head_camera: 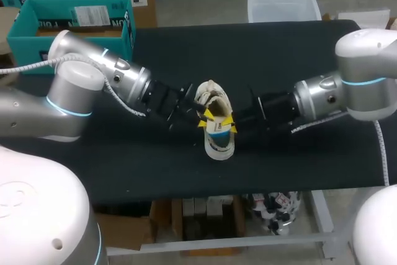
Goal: Open the shoe tongue, take the insole out of the shoe, put the insole back into the shoe, and pack the shoe into the shoebox
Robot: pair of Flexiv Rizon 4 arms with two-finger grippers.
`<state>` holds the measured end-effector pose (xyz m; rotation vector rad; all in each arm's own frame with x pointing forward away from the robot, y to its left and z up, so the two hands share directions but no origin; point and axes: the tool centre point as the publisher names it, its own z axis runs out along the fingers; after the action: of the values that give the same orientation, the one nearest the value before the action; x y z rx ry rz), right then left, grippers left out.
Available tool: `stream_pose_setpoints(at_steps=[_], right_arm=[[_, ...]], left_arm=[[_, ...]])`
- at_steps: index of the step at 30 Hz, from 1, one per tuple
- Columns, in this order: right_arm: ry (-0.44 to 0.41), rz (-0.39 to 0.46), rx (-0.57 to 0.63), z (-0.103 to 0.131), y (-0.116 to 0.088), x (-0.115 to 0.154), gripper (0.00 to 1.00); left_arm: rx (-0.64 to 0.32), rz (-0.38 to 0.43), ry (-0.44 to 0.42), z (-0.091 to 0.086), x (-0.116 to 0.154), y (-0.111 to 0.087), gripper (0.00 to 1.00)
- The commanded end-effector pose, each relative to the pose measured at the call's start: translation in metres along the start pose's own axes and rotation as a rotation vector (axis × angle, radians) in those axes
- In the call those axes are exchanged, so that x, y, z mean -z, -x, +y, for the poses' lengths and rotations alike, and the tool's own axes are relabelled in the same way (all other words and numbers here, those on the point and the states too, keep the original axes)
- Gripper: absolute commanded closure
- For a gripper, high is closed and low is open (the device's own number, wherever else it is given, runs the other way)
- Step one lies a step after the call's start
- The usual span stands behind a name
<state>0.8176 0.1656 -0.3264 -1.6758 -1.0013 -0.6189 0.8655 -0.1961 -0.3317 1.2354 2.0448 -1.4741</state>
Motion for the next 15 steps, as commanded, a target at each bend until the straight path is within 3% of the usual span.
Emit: stream_pose_setpoints(at_steps=[1, 3, 4, 10, 15], right_arm=[[0.002, 0.002, 0.0, -0.001, 0.001, 0.0, 1.0], [0.003, 0.002, 0.001, -0.001, 0.001, 0.0, 1.0], [0.003, 0.002, 0.001, -0.001, 0.001, 0.0, 1.0], [0.0, 0.005, 0.001, 0.001, 0.001, -0.001, 1.0], [-0.018, 0.001, -0.011, 0.017, 0.003, -0.006, 1.0]], left_arm=[[-0.021, -0.013, 0.004, -0.012, 0.003, -0.002, 0.7], [-0.03, -0.014, 0.0, -0.016, 0.003, -0.002, 0.84], [-0.034, -0.014, -0.002, -0.017, 0.002, -0.002, 1.0], [-0.032, -0.005, -0.006, -0.011, -0.005, 0.0, 1.0], [-0.001, 0.002, 0.002, 0.003, -0.008, 0.001, 1.0]])
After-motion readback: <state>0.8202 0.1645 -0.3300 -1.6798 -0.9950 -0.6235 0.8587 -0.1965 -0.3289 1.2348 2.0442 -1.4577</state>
